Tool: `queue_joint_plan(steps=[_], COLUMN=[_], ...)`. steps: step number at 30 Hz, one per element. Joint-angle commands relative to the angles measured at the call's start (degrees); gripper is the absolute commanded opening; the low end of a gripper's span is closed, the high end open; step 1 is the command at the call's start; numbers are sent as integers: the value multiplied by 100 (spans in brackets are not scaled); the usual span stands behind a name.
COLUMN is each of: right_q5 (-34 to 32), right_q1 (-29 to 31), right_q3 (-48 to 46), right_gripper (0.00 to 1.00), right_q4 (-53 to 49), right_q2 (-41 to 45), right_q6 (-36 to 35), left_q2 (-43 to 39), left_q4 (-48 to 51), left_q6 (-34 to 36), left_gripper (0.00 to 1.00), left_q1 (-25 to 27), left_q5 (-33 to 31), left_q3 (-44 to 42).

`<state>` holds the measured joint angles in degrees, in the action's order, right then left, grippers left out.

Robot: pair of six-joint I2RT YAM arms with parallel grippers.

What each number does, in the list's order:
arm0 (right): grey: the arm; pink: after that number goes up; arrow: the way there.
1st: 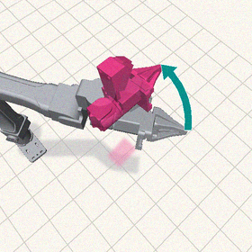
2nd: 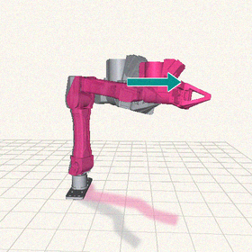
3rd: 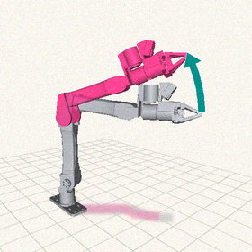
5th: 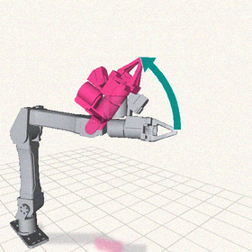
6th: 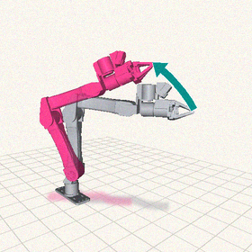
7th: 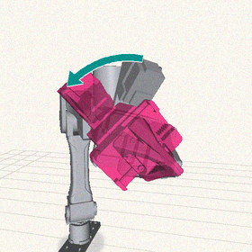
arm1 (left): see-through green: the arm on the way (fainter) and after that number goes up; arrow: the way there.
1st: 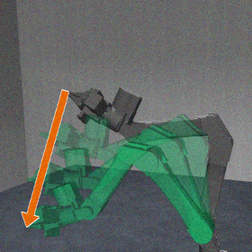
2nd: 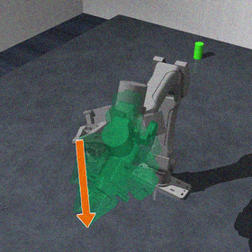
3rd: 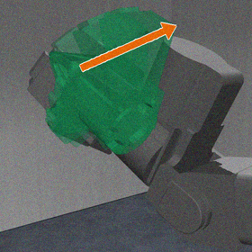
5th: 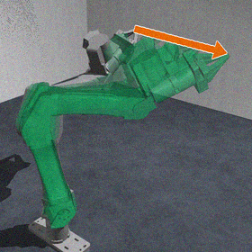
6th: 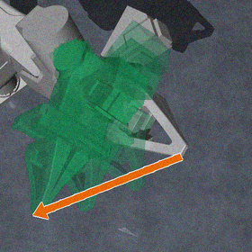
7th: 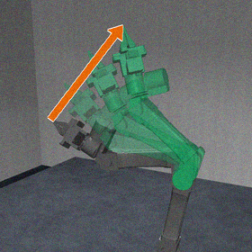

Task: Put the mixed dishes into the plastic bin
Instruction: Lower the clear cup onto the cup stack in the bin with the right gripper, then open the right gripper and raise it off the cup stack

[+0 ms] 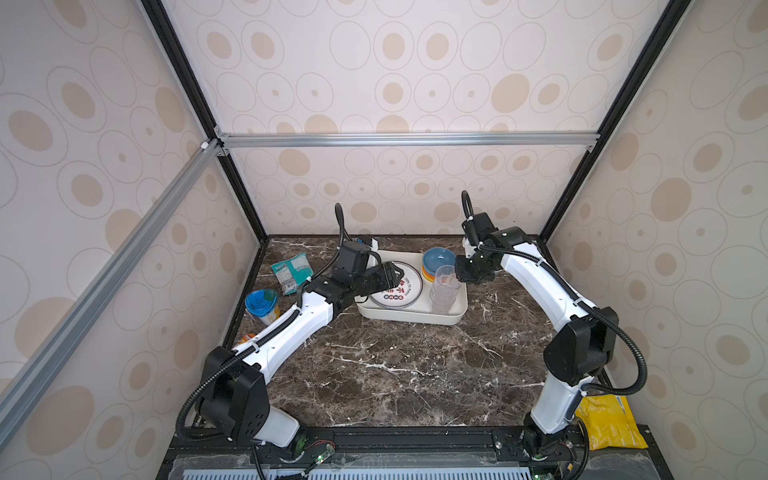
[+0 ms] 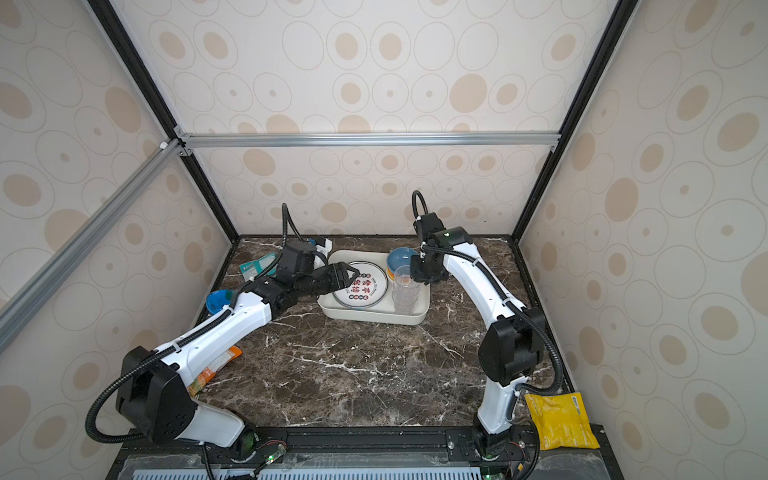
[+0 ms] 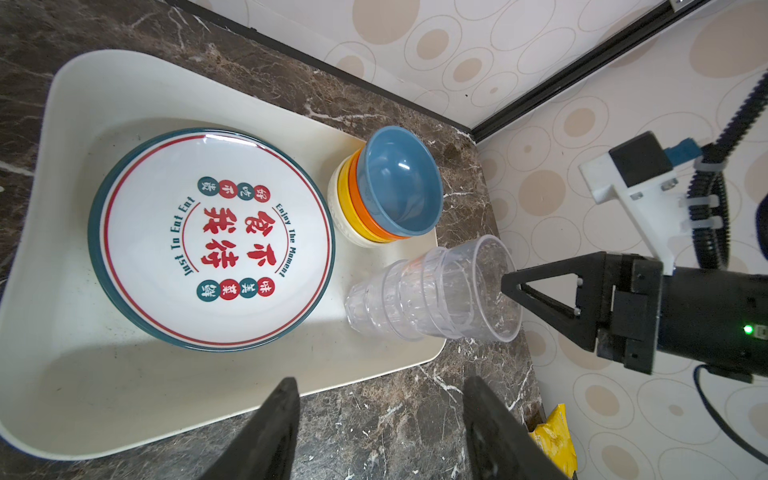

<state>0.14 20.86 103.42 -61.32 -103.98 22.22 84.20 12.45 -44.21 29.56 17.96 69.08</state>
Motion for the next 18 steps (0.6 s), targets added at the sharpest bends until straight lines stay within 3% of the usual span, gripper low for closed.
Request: queue_joint_plan(steps=[1,6,12,18], right_q5=[-44,-178,-190,-67], right_q1=[-30,-52,-133,-289], right_q3=[197,211,-436,-1003], right_gripper=[24,25,41,47], right_q4=[-127,-174,443,876], right_q2=[75,362,1185,1788], right_q6=[9,19,91,92], left_q2=[-5,-59,-151,-233], left_q4=[-120,-92,40,257], left_q6=[-86,-62,51,284], left_gripper=[63,64,64,65], left_q1=[-23,-29,-107,-287], left_q5=[0,-148,-398,-660], left_q3=[-17,-52,-56,176])
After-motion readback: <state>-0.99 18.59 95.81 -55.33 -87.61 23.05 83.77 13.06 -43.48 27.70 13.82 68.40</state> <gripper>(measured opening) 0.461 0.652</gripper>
